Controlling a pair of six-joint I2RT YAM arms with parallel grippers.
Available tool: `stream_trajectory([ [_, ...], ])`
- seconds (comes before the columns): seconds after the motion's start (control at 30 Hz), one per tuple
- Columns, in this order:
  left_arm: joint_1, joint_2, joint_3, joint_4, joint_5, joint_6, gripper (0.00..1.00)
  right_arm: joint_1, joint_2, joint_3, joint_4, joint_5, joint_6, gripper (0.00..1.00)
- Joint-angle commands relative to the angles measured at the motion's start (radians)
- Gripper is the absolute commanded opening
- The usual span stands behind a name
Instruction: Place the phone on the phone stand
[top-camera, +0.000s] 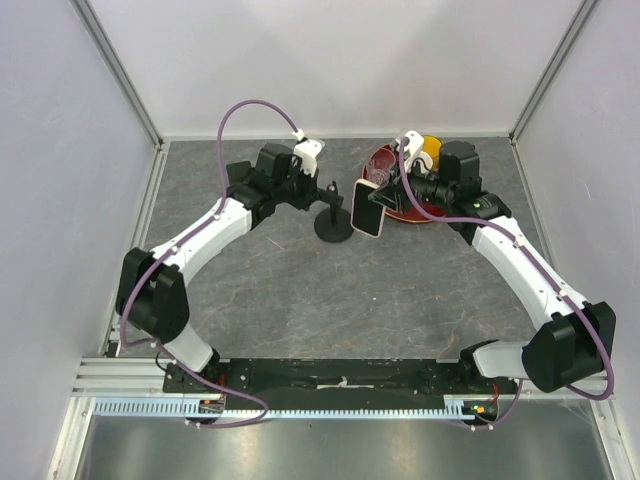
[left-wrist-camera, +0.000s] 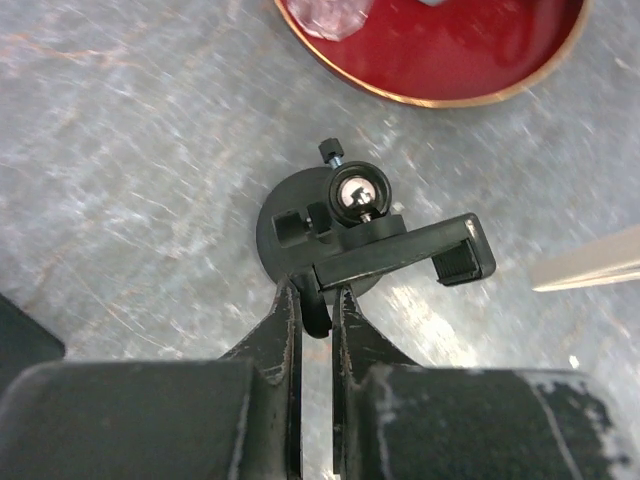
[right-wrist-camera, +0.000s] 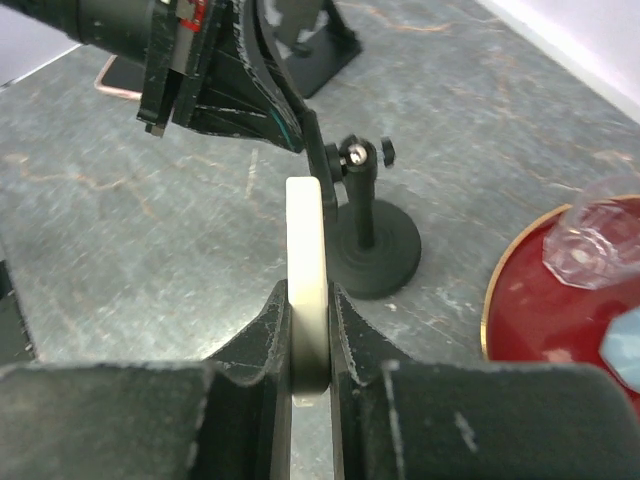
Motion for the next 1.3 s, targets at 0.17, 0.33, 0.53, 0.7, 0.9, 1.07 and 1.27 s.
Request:
stream_trajectory([
  [0.17,-0.037,-0.108,-0.023,-0.166,0.229,0.110,0.02,0.006,-0.052,0.055,0.055,-0.202,-0.028,0.00],
  [0.33,-0.060,-0.110,-0.032,-0.193,0.180,0.064,0.20,0.007,-0.071,0.061,0.050,-0.163,-0.010,0.00],
  [0.53,-0.060,-0.206,-0.069,-0.192,0.112,-0.002,0.48,0.007,-0.088,0.096,-0.016,-0.168,-0.011,0.00],
  [0.7,-0.055,-0.336,-0.144,-0.146,0.063,-0.042,0.49,0.037,-0.091,0.104,-0.028,-0.203,-0.037,0.00],
  [0.9,-0.025,-0.448,-0.262,-0.028,0.013,-0.066,0.43,0.151,-0.040,0.116,-0.036,-0.206,-0.134,0.00],
  [1.07,-0.017,-0.502,-0.319,0.015,-0.041,-0.096,0.49,0.263,0.027,0.141,0.013,-0.166,-0.161,0.00],
  [1.27,0.004,-0.489,-0.311,0.007,-0.037,-0.131,0.58,0.292,0.035,0.021,0.278,-0.203,-0.177,0.00],
])
